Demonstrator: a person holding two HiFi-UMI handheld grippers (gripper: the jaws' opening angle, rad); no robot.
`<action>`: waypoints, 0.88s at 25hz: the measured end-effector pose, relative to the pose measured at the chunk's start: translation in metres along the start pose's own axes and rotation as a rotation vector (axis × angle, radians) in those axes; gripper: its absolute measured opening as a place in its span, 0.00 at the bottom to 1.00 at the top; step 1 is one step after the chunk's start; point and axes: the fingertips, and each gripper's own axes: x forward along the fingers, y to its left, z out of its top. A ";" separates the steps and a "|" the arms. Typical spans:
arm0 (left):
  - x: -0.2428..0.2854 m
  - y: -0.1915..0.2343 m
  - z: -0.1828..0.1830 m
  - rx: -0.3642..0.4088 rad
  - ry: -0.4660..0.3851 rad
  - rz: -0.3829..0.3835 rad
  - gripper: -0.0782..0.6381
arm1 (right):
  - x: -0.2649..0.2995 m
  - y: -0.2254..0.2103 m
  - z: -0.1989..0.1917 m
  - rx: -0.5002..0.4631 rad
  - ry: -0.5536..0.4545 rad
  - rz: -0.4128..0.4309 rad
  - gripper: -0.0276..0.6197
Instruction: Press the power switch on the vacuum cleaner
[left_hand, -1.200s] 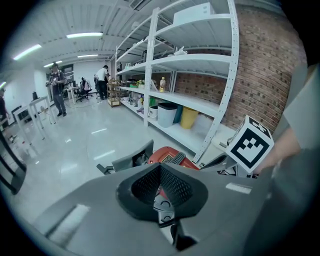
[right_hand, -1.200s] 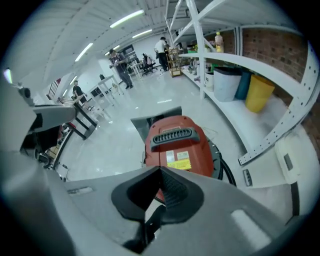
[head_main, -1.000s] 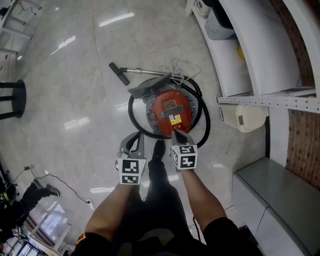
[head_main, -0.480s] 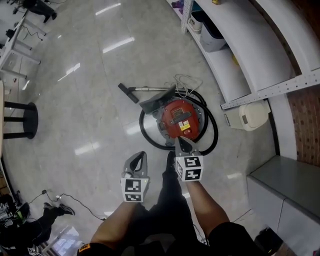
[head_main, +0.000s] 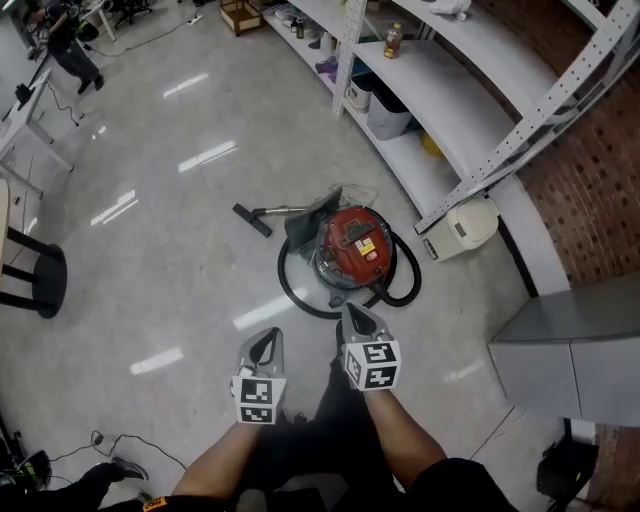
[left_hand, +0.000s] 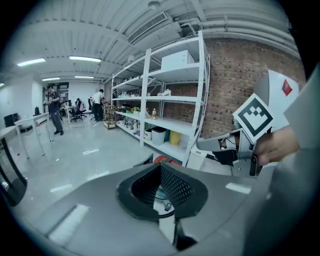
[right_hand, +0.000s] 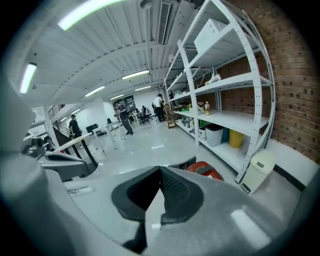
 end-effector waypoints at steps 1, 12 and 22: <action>-0.017 0.001 0.000 0.007 -0.015 -0.015 0.13 | -0.016 0.014 -0.007 0.005 -0.005 -0.008 0.03; -0.176 -0.017 -0.003 0.033 -0.120 -0.171 0.13 | -0.179 0.144 -0.004 -0.028 -0.140 -0.087 0.03; -0.261 -0.087 0.022 0.043 -0.223 -0.269 0.13 | -0.294 0.187 -0.014 -0.030 -0.201 -0.088 0.03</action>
